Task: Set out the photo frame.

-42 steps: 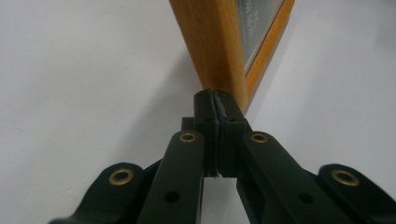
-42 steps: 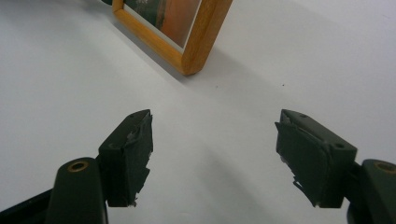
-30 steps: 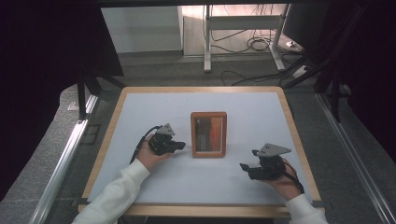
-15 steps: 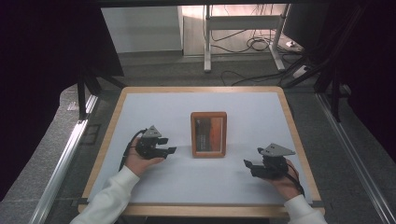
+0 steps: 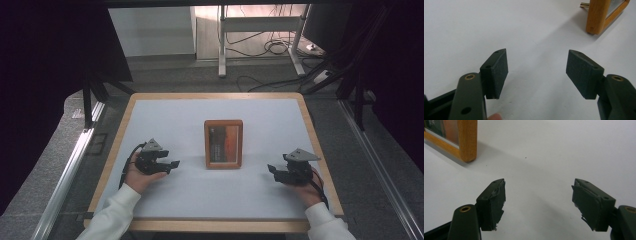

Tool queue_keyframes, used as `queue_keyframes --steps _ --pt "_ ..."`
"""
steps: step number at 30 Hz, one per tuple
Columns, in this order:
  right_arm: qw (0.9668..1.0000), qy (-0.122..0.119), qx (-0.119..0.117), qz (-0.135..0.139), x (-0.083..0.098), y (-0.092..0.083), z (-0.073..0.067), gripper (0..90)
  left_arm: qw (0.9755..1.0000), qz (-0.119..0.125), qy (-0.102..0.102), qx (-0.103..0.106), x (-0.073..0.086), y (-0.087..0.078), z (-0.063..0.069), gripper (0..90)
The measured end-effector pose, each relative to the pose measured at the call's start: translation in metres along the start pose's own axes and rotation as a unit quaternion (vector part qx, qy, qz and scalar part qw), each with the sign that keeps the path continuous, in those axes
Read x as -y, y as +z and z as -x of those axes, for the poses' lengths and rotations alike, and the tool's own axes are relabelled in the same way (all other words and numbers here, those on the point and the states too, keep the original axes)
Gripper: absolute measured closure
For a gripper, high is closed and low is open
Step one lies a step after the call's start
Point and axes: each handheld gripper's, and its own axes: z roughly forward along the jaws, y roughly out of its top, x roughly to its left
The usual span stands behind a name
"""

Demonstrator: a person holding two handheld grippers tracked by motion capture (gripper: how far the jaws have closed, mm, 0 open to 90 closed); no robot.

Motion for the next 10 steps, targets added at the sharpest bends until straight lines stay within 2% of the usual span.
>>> queue_keyframes --steps 10 --pt "0.9997 0.003 0.004 0.026 -0.0017 -0.0024 0.0022 27.3 1.0000 0.003 -0.006 0.001 -0.0002 -0.0004 -0.0020 32.5"
